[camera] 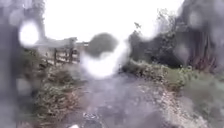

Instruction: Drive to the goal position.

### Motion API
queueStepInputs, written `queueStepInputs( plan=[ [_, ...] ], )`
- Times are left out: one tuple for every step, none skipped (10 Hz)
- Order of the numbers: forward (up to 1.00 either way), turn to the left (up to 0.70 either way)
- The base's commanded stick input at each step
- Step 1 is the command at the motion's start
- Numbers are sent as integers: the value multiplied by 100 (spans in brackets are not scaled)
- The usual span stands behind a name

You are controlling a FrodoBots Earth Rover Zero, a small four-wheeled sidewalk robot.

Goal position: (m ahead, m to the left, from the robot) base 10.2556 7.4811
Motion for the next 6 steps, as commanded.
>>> queueStepInputs(
  plan=[
    [85, 0],
    [85, 0],
    [85, 0],
    [85, 0],
    [85, 0],
    [85, 0]
  ],
)
